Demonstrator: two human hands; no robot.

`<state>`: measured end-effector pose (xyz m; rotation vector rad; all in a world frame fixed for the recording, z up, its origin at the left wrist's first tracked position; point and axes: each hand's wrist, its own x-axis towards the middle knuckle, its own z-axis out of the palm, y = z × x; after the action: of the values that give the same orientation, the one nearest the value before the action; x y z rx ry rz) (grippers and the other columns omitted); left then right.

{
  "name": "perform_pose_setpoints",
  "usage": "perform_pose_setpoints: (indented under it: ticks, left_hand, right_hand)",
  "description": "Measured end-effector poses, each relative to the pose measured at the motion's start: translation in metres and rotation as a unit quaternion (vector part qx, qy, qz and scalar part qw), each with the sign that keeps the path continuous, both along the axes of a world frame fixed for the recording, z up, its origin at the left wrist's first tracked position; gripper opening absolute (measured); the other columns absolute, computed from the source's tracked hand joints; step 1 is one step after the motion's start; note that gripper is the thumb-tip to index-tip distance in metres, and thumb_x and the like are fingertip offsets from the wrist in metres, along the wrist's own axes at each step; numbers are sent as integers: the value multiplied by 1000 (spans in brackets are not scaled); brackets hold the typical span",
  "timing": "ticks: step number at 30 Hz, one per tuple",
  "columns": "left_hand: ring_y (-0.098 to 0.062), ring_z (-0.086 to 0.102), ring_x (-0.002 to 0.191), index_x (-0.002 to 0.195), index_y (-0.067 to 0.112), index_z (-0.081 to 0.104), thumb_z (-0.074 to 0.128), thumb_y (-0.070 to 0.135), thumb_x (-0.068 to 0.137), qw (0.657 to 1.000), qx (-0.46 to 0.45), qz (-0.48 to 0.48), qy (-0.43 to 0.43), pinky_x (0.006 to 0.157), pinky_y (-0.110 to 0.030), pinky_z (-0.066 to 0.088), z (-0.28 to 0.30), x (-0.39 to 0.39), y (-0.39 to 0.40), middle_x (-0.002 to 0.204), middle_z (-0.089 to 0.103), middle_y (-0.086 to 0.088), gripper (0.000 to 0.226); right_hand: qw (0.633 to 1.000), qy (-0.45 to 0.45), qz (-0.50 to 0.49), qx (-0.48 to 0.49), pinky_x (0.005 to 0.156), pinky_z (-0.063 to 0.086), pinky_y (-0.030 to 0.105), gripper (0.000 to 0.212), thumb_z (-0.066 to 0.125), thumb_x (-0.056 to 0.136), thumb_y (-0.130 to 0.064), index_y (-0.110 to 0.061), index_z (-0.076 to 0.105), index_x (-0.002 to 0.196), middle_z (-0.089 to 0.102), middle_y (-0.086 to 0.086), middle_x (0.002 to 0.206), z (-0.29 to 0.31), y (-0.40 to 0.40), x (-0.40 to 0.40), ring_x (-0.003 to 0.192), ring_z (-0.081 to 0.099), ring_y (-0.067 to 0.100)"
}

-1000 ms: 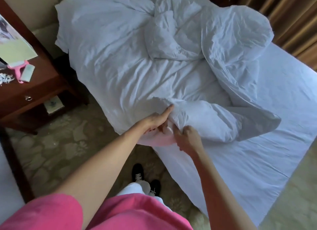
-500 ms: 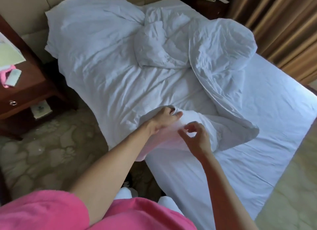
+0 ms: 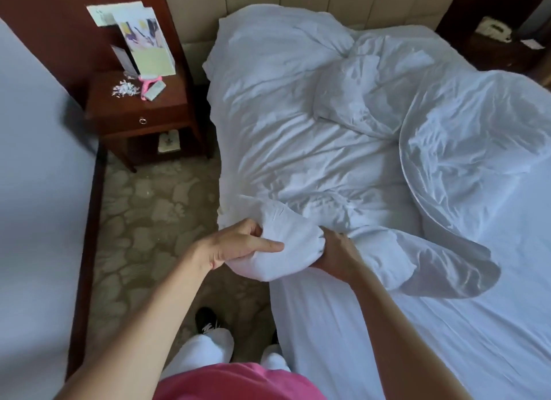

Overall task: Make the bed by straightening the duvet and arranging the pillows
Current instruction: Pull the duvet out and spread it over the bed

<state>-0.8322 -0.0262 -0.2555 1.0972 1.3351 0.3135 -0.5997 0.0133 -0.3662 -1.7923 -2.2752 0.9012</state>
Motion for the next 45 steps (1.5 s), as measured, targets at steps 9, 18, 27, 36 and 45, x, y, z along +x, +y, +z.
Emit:
perform_pose_setpoints:
  ticks: [9,18,27,36,45]
  left_hand:
    - [-26,45,126,144,23,30,63,78,67,845,247,-130,457,100,-41,41,-15,22,-36,142,40,-3,100]
    - [-22,65,81,90,28,56,75,67,65,898,155,-322,257,71,-29,49,-49,104,-134,85,67,4,50]
    - [-25,54,67,64,23,37,55,2,81,852,298,-288,320,54,-30,32,-17,108,-246,64,47,2,33]
    - [-18,46,54,61,17,41,57,14,77,903,243,-142,326,52,-29,33,-3,98,-265,57,48,2,23]
    - [-17,44,60,70,18,41,49,4,80,883,193,-160,397,50,-28,27,-33,174,-322,69,48,-2,18]
  right_hand:
    - [997,-75,-36,2,72,46,37,22,60,81,-32,-17,58,97,70,11,99,23,-116,7,96,64,38]
    - [992,-121,-23,42,63,34,33,3,52,85,-22,-23,54,85,68,8,89,36,-229,25,89,61,37]
    - [995,-89,-17,42,82,48,40,108,90,62,-32,-30,27,149,47,0,116,55,-262,78,103,50,25]
    - [983,-133,105,75,71,47,40,26,63,93,-35,-11,62,101,70,14,94,60,-235,117,90,66,39]
    - [929,-212,280,117,78,46,37,101,1,80,-79,-9,71,99,74,13,95,46,-268,194,93,69,33]
